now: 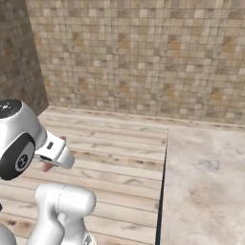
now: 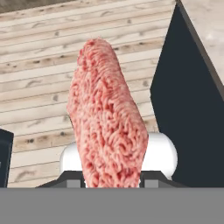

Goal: Take the steak from the fridge and place it on the digital scale on the counter by the fridge. Wait a few seconds for a reading, then move it to the plate on the dining counter.

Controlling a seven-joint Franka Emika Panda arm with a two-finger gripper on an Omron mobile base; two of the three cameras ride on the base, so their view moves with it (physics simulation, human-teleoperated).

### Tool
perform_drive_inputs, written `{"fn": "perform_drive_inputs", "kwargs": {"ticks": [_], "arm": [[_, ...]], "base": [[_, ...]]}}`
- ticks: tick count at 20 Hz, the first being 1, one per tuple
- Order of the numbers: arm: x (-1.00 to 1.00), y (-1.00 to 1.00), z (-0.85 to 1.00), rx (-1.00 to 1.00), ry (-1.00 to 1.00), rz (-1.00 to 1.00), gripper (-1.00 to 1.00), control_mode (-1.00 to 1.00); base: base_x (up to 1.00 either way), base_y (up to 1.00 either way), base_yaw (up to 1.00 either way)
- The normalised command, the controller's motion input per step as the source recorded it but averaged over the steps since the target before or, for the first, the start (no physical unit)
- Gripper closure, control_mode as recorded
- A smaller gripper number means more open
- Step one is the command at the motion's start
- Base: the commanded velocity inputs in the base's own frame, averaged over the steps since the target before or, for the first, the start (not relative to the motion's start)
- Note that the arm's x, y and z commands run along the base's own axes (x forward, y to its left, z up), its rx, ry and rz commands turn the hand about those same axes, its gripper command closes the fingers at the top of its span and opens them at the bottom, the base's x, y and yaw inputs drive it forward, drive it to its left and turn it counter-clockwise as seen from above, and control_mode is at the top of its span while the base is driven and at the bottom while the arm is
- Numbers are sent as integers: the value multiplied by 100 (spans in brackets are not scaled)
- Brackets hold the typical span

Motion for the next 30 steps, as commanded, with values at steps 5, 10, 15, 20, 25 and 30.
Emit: {"fn": "perform_drive_inputs", "kwargs": {"ticks": [5, 10, 15, 20, 25, 30], "arm": [[0, 0, 0, 0, 0, 0, 100, 100], [0, 0, 0, 0, 0, 0, 100, 100], [0, 0, 0, 0, 0, 0, 100, 100], [0, 0, 0, 0, 0, 0, 100, 100], [0, 0, 0, 0, 0, 0, 100, 100], [0, 0, 0, 0, 0, 0, 100, 100]], "base": [[100, 0, 11], [100, 0, 0], [100, 3, -11], [100, 17, -24], [100, 25, -33], [100, 28, -36]]}}
